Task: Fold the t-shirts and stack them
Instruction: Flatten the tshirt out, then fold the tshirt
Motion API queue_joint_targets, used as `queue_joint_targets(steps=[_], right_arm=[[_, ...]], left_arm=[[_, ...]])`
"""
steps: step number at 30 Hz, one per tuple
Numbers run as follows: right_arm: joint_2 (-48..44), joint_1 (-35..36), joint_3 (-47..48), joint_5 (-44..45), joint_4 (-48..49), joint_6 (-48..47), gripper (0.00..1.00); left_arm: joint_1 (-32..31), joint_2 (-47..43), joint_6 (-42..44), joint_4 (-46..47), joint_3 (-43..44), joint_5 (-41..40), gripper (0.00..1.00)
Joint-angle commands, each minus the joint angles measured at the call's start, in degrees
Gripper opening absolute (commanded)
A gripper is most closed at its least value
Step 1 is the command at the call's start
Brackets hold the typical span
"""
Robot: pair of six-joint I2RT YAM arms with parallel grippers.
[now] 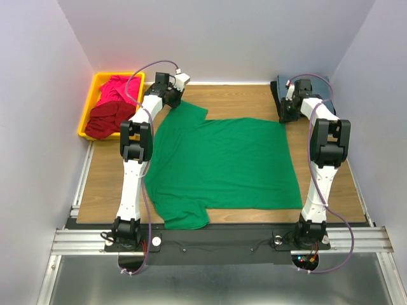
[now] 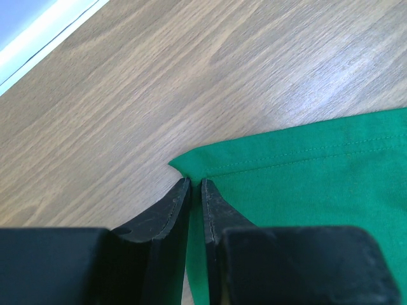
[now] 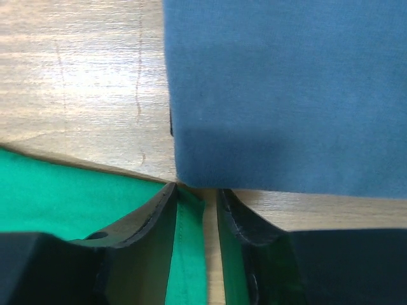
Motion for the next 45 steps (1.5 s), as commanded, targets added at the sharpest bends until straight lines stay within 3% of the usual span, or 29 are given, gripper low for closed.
queue_joint_targets(steps=[1, 3, 6, 15, 32, 45], right_arm=[[-0.5, -0.2, -0.7, -2.3, 2.6, 0.2, 0.29], [-0.9, -0.2, -1.3, -2.9, 2.6, -0.2, 0.18], [-1.1, -0.2, -1.5, -4.1, 2.6, -0.4, 0.01], [-4.4, -0.2, 0.9, -6.8, 2.7, -2.2, 0.00], [-12.3, -0.3, -2.9, -8.5, 2.7, -5.8, 0.01], [-20.9, -0.9, -13.8, -7.6, 2.5, -11.3, 0.01]], left_arm=[[0.1, 0.0, 0.7, 0.3, 2.8, -0.2, 0.23], [0.1, -0.3, 1.0, 0.2, 2.5, 0.2, 0.20], [0.0, -1.1, 1.1, 0.4, 2.5, 0.8, 0.02], [0.3, -9.3, 0.4, 2.1, -1.2, 4.5, 0.00], [1.3, -24.3, 4.8, -0.9, -13.2, 9.1, 0.00], [2.1, -42.8, 11.3, 0.8, -39.1, 12.9, 0.00]])
